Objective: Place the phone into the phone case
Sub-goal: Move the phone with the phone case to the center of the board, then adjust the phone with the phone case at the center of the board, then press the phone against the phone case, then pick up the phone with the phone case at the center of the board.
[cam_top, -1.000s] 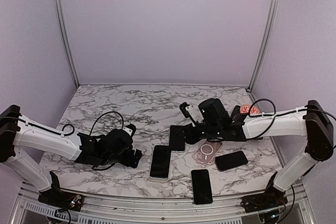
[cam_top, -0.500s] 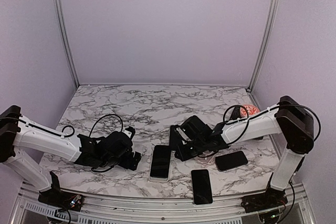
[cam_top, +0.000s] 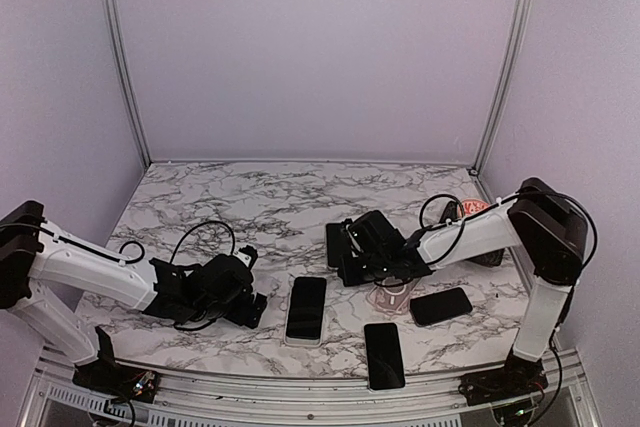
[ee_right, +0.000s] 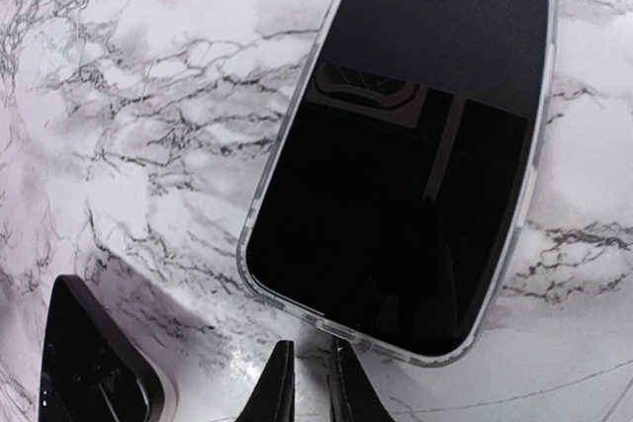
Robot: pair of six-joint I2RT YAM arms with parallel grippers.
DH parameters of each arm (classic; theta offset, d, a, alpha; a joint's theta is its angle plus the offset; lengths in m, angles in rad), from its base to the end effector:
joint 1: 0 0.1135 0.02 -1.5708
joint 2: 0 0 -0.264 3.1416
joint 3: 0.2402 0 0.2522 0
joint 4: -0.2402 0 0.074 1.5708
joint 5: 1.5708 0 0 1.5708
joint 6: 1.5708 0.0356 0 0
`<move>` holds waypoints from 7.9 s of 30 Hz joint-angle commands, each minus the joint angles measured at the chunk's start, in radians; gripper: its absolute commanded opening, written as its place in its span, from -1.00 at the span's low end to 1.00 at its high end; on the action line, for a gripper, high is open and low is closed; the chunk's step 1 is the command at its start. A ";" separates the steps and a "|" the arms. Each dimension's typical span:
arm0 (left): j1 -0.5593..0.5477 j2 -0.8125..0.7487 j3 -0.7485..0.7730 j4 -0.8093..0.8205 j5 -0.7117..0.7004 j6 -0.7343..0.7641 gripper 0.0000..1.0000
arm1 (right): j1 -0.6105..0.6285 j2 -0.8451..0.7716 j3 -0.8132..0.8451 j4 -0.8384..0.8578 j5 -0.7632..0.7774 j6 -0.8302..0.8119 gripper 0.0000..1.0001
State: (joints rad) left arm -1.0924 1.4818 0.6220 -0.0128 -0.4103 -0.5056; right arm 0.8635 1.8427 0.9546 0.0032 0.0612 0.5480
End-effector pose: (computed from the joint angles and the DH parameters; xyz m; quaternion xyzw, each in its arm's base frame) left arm 0.1371 -0.2335 0.1483 0.1994 0.9008 -0.1065 0.3707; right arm 0.2365 0.2733 0.1308 -0.1377 0.9313 0.1961 0.2745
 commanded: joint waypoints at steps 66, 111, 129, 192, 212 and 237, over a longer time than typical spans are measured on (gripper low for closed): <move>0.000 0.290 0.133 0.205 0.057 0.218 0.20 | 0.247 0.209 0.426 -0.448 0.252 -0.077 -0.75; 0.211 0.470 0.541 -0.085 0.177 0.453 0.22 | 0.428 -0.075 0.008 -0.329 0.173 0.089 -0.88; 0.143 0.351 0.375 -0.037 0.376 0.474 0.18 | 0.389 -0.014 0.088 -0.262 0.198 0.026 -0.88; 0.160 -0.116 0.098 0.080 -0.022 0.143 0.98 | 0.279 0.275 0.588 -0.780 0.053 -0.047 0.87; 0.166 -0.094 0.084 0.093 0.040 0.062 0.98 | 0.282 0.168 0.494 -0.662 0.107 -0.048 0.00; 0.202 0.038 -0.161 0.642 0.345 -0.623 0.98 | 0.268 0.162 0.454 -0.701 0.041 -0.021 0.50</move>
State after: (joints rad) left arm -0.8936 1.5196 0.4686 0.5438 -0.0635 -1.0580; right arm 1.1370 1.9720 1.3273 -0.5625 0.1356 0.5110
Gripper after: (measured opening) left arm 0.989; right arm 0.747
